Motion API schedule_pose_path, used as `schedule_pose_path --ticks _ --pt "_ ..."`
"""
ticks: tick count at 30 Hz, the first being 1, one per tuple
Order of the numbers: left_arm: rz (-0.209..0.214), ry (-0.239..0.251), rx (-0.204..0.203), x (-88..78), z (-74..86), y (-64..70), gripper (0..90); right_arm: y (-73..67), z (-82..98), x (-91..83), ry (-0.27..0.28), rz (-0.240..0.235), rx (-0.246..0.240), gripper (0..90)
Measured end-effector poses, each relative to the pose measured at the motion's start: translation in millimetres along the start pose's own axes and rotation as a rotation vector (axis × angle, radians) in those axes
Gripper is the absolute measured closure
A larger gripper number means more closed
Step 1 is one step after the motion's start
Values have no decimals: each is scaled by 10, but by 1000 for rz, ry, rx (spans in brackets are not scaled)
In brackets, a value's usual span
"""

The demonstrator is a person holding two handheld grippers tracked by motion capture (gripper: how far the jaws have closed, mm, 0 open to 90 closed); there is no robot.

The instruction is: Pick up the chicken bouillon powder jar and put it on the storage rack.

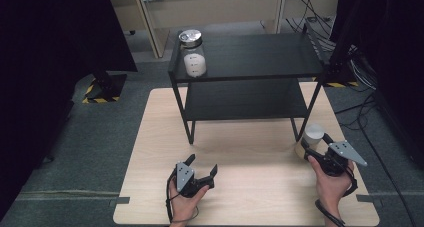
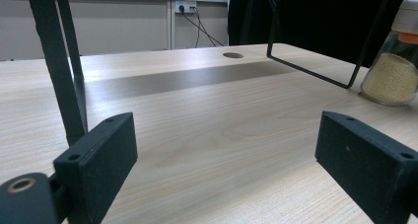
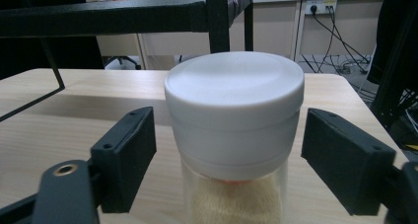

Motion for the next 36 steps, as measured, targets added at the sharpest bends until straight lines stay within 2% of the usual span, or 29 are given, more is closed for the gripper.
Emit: schedule_pose_path --ticks 11,24,29,36 --pt "1 1 0 -3 3 9 83 -18 -59 78 8 22 -22 331" --pt "2 1 -2 -3 2 5 89 -77 -91 52 -11 47 -21 337" --pt "2 1 -1 -3 2 7 90 -82 -92 42 -13 40 -14 337" --pt "3 1 -3 -4 2 3 89 -105 -98 -43 19 42 -3 337"
Point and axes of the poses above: each handheld gripper's, and its own axes: x roughly forward along the jaws, z roughly out of its underside, y roughly to its right, the point moved 7 cm from there along x, roughly forward along the jaws, and after that the axes turned 12 degrees about -y, right-handed, at the moved point
